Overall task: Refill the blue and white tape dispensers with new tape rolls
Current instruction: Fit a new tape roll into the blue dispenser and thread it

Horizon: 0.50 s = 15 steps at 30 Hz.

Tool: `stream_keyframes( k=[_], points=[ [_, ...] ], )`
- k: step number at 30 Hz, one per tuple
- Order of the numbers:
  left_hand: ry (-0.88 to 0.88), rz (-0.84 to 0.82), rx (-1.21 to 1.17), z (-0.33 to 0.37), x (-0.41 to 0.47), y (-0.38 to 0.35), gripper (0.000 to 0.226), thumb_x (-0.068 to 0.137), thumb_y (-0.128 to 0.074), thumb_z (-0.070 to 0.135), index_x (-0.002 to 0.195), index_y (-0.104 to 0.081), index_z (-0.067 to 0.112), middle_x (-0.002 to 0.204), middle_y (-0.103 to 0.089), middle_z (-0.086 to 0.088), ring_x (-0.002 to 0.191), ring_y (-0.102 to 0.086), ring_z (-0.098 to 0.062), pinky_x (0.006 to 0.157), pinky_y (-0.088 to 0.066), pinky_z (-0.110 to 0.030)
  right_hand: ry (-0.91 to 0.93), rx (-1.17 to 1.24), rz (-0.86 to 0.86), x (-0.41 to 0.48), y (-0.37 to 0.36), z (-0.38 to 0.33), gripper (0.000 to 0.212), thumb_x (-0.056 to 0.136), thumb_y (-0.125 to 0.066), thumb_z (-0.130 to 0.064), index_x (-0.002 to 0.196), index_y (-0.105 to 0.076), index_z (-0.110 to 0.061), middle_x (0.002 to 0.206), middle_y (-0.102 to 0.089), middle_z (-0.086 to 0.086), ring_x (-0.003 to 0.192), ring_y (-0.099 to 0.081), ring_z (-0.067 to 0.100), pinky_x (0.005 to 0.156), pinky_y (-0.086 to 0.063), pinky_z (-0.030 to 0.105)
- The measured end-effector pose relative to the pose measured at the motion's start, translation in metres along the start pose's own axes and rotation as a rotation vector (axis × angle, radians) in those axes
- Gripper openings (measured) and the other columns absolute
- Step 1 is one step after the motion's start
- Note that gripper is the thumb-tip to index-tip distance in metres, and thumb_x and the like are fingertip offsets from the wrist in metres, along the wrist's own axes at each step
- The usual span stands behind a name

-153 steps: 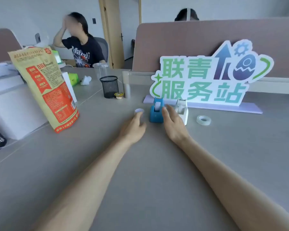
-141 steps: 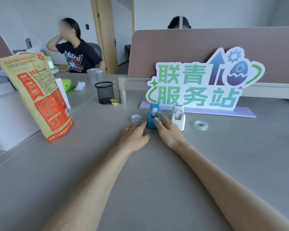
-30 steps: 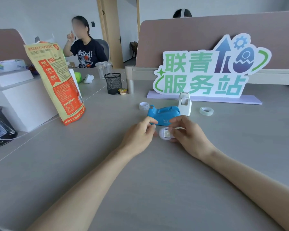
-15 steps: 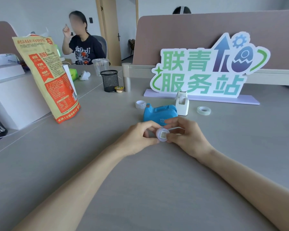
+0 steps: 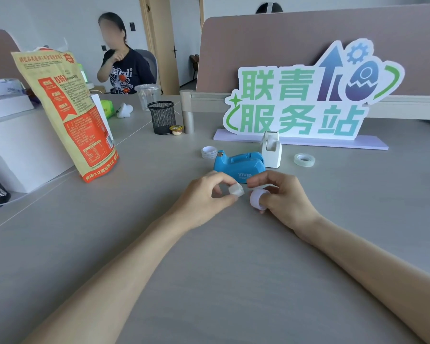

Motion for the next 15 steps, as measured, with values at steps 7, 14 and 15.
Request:
stream_keyframes(
  k=[7,14,15],
  points=[
    [0.046,-0.014,0.002,-0.010,0.002,0.007,0.018,0.085,-0.063,0.029,0.101,-0.067,0.035,0.085,-0.062,0.020,0.059,-0.047,0.001,0.059,-0.038,-0.014,0.032,-0.162,0.048,-0.001,0.003,-0.004,0.029,0.076,-0.069,-0.001,0.087,-0.067,-0.028,0.093,-0.067,-0.015,0.076,-0.060,0.009,0.070,-0.050,0.022],
    [-0.023,-0.032,0.167,-0.014,0.003,0.005,0.028,0.087,-0.063,0.032,0.115,-0.066,0.031,0.087,-0.051,0.015,0.083,-0.045,0.001,0.078,-0.038,-0.022,-0.017,-0.123,0.063,0.002,0.005,0.002,0.014,0.078,-0.076,-0.012,0.079,-0.070,-0.025,0.081,-0.072,-0.007,0.067,-0.063,0.011,0.072,-0.057,0.031],
    [-0.023,-0.031,0.179,-0.015,0.003,0.005,0.028,0.087,-0.063,0.032,0.115,-0.066,0.032,0.088,-0.050,0.015,0.085,-0.045,-0.003,0.081,-0.041,-0.025,-0.016,-0.111,0.065,0.002,0.005,0.002,0.013,0.077,-0.076,-0.012,0.078,-0.071,-0.024,0.080,-0.072,-0.007,0.067,-0.064,0.011,0.072,-0.057,0.031]
  ],
)
Point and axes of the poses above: each hand's wrist, its own x-axis towards the middle knuckle, its own y-axis out of the back of the hand, z = x × y, the point moved 7 cm from there along x, towards the middle knuckle
